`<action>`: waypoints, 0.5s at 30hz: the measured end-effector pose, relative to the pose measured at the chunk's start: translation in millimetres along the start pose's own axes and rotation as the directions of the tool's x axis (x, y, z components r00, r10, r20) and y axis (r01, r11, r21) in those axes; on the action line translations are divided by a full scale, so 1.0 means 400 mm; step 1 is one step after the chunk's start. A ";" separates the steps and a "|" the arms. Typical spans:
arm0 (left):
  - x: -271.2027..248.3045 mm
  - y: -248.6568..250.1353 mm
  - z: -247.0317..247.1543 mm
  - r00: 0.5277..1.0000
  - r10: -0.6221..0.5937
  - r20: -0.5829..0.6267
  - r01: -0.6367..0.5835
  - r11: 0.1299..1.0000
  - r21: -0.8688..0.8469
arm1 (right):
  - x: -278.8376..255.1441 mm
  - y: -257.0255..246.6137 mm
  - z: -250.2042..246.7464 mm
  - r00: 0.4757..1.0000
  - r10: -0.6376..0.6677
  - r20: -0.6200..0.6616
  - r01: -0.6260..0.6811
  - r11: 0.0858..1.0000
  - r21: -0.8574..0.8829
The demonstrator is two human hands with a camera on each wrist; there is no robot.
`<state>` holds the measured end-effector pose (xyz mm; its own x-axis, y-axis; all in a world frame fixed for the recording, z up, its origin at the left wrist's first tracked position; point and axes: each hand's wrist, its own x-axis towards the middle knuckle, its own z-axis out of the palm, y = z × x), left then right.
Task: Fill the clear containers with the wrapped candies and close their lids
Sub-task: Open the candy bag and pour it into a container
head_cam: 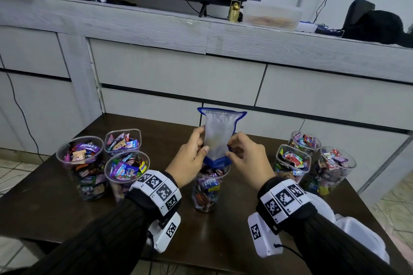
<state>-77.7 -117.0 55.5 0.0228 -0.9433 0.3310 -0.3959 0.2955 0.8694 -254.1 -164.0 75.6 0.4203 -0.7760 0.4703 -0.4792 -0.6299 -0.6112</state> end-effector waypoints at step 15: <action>-0.005 -0.013 -0.003 0.999 -0.031 0.029 0.031 0.999 -0.018 | 0.000 0.005 0.010 0.998 -0.017 0.065 0.019 0.999 -0.030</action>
<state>-74.5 -116.3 50.8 0.0084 -0.9559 0.2936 -0.3780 0.2688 0.8859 -251.8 -165.1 71.8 0.4772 -0.7617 0.4382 -0.4945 -0.6450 -0.5827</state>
